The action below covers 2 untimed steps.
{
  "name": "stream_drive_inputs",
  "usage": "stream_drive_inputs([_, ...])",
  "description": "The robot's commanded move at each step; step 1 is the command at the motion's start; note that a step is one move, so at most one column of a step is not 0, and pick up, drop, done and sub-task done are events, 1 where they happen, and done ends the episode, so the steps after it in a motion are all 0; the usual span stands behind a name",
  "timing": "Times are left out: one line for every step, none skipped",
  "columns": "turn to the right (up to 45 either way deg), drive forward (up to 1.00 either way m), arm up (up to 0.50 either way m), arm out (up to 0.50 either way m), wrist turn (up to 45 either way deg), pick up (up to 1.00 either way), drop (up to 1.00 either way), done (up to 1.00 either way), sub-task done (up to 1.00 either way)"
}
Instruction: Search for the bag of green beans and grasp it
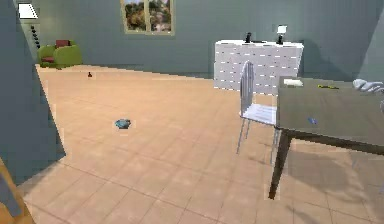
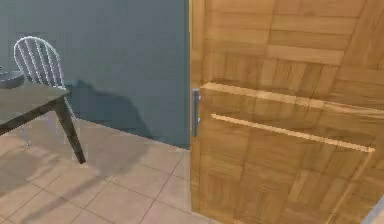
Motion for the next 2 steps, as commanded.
stream_drive_inputs([0.0, 1.0, 0.0, 0.0, 0.0, 0.0, 0.0, 0.0, 0.0])
stream_drive_inputs([3.0, 0.0, 0.0, 0.0, 0.0, 0.0, 0.0, 0.0, 0.0])
